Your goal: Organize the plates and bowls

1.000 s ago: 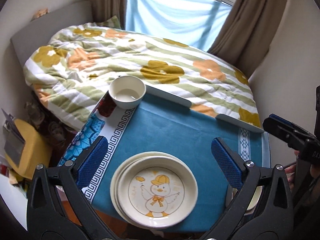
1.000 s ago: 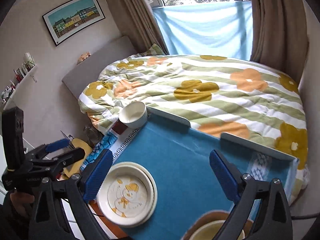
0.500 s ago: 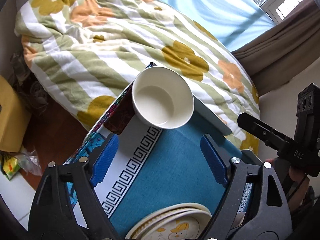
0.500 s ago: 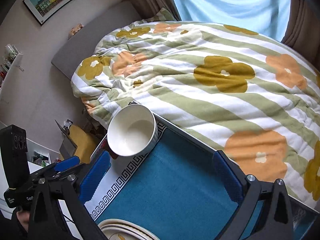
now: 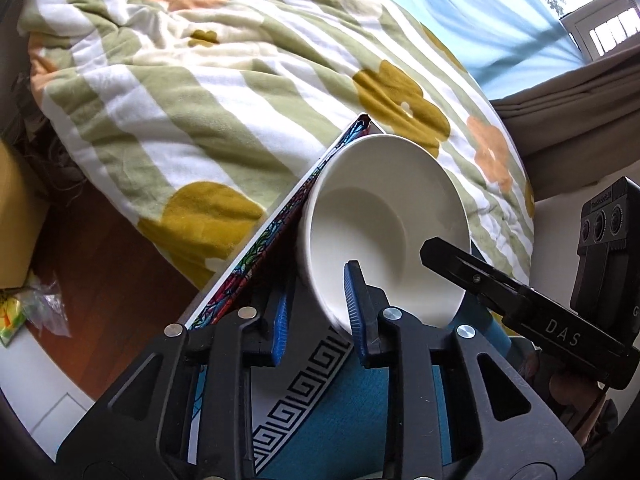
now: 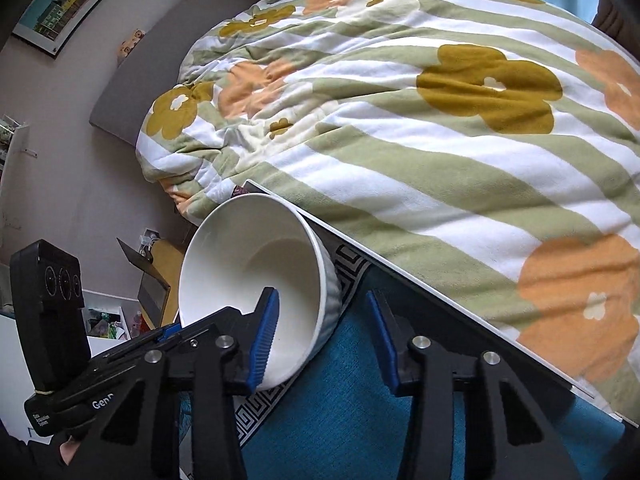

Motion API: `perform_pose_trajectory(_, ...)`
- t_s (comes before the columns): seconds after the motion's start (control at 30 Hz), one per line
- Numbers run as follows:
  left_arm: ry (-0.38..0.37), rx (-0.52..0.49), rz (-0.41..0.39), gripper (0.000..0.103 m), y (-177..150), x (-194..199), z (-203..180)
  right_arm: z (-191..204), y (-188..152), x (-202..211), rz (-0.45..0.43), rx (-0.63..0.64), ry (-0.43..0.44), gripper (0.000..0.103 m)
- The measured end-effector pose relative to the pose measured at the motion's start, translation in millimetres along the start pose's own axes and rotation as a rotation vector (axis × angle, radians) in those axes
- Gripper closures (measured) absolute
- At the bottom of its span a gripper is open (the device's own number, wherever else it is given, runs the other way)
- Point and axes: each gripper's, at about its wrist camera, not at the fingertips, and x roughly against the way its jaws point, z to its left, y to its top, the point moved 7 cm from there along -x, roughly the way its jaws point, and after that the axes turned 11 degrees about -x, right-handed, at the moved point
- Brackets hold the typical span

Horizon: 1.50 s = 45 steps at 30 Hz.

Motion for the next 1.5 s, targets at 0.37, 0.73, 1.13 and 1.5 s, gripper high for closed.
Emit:
perform_pose_trajectory(0.37,0.037,-0.042,-0.025,0.082,-1.4,7.4,-4.1,0.0,-1.5,-2.3,-0.010,0.009,-0.009,0.087)
perform_pose_trajectory(0.73,0.083,-0.153,-0.140,0.082,-26.1,79.7,-58.8,10.5,-32.7,65.5,-0.116,0.018,0.050,0.087)
perform_pose_trajectory(1.13,0.010,-0.320,-0.189,0.082,-145.6,159.2,-190.9,-23.5,-146.1,214.0,-0.283,-0.015,0.000,0.087)
perform_pose_trajectory(1.5,-0.072,-0.440,-0.116,0.082,-281.8,172.1,-292.6,-99.2,-268.6,303.2,-0.362,-0.128,-0.074,0.087)
